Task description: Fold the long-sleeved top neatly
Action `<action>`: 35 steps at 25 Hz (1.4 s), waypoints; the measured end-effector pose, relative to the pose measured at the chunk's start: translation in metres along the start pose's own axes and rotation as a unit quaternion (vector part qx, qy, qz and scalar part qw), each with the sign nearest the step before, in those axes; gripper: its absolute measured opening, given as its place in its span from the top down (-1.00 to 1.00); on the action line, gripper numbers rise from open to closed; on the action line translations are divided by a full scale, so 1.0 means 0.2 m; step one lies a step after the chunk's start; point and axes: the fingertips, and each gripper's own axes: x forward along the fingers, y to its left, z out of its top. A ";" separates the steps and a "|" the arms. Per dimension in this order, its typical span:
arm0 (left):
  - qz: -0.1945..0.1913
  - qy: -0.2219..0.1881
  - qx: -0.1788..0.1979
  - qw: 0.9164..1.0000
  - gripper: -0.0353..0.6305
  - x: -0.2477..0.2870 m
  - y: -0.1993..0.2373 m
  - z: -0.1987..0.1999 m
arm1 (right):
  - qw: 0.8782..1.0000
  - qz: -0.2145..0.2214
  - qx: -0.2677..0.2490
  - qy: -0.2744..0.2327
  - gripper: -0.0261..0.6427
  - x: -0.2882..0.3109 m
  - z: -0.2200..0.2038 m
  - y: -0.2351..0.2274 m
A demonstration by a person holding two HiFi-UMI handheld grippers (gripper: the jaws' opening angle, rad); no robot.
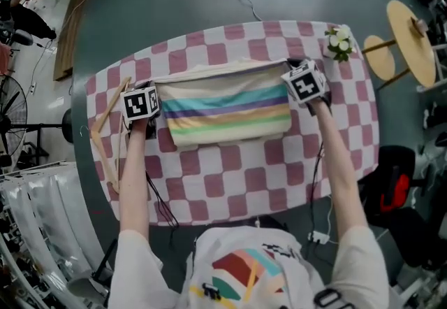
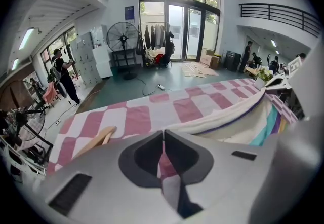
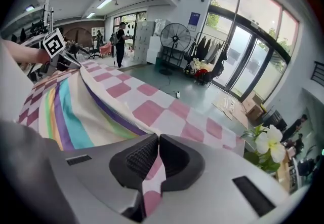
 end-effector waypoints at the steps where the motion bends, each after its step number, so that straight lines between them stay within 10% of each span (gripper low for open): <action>1: -0.001 0.000 -0.001 1.000 0.84 0.02 0.00 0.00 | 1.000 0.001 0.001 0.007 0.87 0.03 -0.01 0.00; 9: 0.016 -0.013 -0.030 0.999 0.83 0.09 0.03 -0.01 | 0.998 -0.052 0.035 0.005 0.85 0.12 -0.03 -0.01; 12: 0.017 -0.028 -0.038 0.999 0.56 0.07 0.02 0.01 | 0.995 -0.065 0.071 -0.021 0.27 0.09 -0.01 -0.02; 20: -0.004 -0.109 -0.070 0.992 0.31 -0.18 -0.08 0.14 | 0.985 -0.062 0.105 -0.123 0.15 -0.20 0.14 0.03; 30: -0.043 -0.323 -0.085 0.942 0.41 -1.05 -0.61 0.15 | 0.929 -0.038 0.205 -0.305 0.17 -0.94 0.11 0.34; 35: -0.080 -0.359 -0.101 0.924 0.40 -1.33 -0.90 -0.12 | 0.896 0.004 0.296 -0.332 0.17 -1.16 -0.14 0.57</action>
